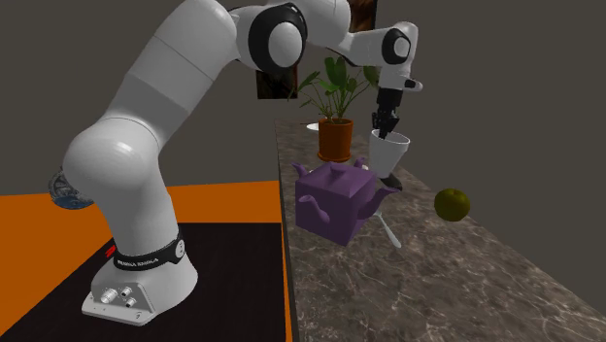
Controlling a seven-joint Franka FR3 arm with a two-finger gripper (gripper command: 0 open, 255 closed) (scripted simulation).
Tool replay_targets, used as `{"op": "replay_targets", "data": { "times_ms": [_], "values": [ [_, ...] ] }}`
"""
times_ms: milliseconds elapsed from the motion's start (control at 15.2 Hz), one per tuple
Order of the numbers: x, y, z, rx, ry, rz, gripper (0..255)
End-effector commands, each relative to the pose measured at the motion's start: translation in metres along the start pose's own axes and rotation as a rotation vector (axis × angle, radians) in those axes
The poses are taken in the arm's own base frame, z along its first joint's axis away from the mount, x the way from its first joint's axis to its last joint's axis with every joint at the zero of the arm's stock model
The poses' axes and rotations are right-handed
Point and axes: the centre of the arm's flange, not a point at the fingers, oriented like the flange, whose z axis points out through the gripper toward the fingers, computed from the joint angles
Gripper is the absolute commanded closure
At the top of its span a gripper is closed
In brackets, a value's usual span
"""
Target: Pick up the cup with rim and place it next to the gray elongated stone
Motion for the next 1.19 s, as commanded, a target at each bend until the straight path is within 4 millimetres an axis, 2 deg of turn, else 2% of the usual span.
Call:
{"op": "replay_targets", "data": {
  "times_ms": [0, 1122],
  "values": [
    [0.002, 0.0, 0.01, 0.0, 0.001, 0.0, 255],
    [0.016, -0.006, 0.099, 0.0, 0.001, 0.0, 255]
  ]
}}
